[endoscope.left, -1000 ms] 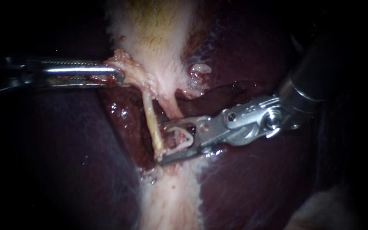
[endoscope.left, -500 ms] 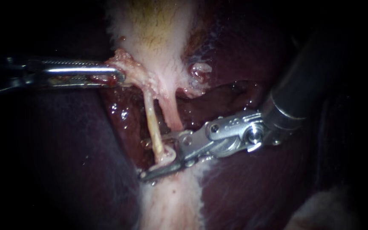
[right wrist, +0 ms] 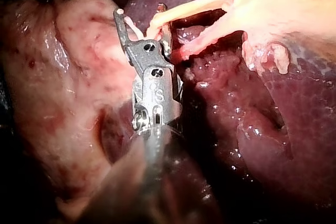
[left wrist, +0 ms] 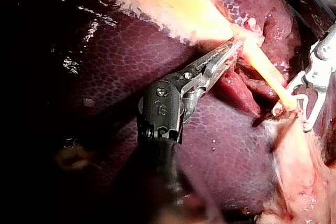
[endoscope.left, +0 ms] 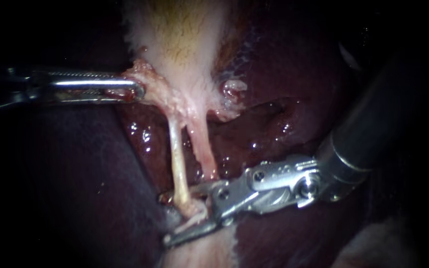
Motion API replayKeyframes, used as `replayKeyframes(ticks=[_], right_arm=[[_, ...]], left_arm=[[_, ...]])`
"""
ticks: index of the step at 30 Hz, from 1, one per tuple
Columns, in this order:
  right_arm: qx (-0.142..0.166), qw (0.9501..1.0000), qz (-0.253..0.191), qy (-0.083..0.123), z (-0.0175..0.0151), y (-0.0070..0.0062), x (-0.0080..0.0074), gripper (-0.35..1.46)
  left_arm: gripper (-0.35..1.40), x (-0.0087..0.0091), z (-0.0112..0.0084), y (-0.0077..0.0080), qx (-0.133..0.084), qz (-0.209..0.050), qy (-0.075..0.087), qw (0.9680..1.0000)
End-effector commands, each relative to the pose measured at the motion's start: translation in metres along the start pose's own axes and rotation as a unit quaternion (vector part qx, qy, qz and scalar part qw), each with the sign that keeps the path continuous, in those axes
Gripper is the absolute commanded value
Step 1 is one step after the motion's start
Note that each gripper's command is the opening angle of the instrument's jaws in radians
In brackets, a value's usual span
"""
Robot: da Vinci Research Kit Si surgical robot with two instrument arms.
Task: Clipping first clip left tube
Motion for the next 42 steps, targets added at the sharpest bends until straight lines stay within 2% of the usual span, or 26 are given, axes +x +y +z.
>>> replayKeyframes(ticks=[1,8,18,27,34,37,40,42], right_arm=[[0.002,1.0000,-0.002,0.000,0.0002,-0.0001,0.0001,0.49],[-0.005,1.0000,-0.003,0.002,0.0001,0.0003,0.0000,0.47],[-0.011,0.9999,-0.002,0.005,-0.0004,0.0008,-0.0002,0.34],[-0.016,0.9999,0.001,0.005,-0.0014,0.0012,0.0005,0.10],[-0.019,0.9998,0.003,0.003,-0.0021,0.0016,0.0005,-0.15],[-0.019,0.9998,0.006,0.003,-0.0022,0.0016,0.0004,-0.33],[-0.019,0.9997,0.015,-0.001,-0.0023,0.0016,0.0005,-0.35],[-0.022,0.9989,0.040,-0.011,-0.0024,0.0017,0.0006,-0.35]], left_arm=[[-0.35,0.0000,0.0000,0.0000,0.000,0.000,0.000,1.0000],[-0.35,0.0000,0.0000,0.0000,0.000,0.000,0.000,1.0000],[-0.35,0.0000,0.0000,0.0000,0.000,0.000,0.000,1.0000],[-0.35,0.0000,0.0000,-0.0001,0.000,0.000,0.000,1.0000],[-0.35,0.0000,0.0000,-0.0001,0.000,0.000,0.000,1.0000],[-0.35,0.0000,0.0000,-0.0001,0.000,0.000,0.000,1.0000],[-0.35,0.0000,0.0000,-0.0001,0.000,0.000,0.000,1.0000],[-0.35,0.0000,0.0000,-0.0001,0.000,0.000,0.000,1.0000]])
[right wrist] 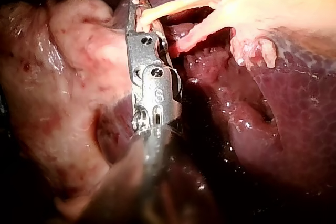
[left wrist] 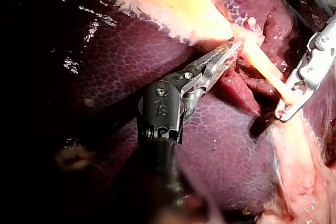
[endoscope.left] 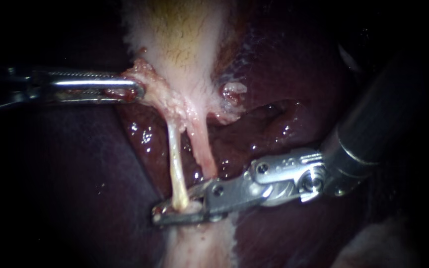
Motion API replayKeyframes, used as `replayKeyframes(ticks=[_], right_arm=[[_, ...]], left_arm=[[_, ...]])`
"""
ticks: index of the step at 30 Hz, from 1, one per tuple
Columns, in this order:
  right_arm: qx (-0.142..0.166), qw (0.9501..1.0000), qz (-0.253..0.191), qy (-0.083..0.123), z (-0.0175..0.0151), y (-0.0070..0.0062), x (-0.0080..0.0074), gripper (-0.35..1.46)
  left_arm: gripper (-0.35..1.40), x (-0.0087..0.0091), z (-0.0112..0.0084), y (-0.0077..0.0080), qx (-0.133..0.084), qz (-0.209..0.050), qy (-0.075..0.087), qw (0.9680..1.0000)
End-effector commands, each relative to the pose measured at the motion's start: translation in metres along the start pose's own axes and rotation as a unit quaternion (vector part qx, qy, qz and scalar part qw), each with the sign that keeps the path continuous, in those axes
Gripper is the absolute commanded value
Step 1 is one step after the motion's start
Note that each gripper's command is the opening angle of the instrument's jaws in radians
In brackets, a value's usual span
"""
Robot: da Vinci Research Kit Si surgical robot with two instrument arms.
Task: Clipping first clip left tube
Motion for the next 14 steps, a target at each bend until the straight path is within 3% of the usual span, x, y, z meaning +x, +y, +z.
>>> replayKeyframes(ticks=[1,14], right_arm=[[0.002,1.0000,0.003,-0.006,0.0001,0.0000,0.0001,-0.35],[0.001,0.9999,0.014,-0.009,-0.0002,0.0003,-0.0004,-0.35]], left_arm=[[-0.35,0.0000,0.0000,0.0000,0.000,0.000,0.000,1.0000],[-0.35,0.0000,-0.0001,0.0000,0.000,0.000,0.000,1.0000]])
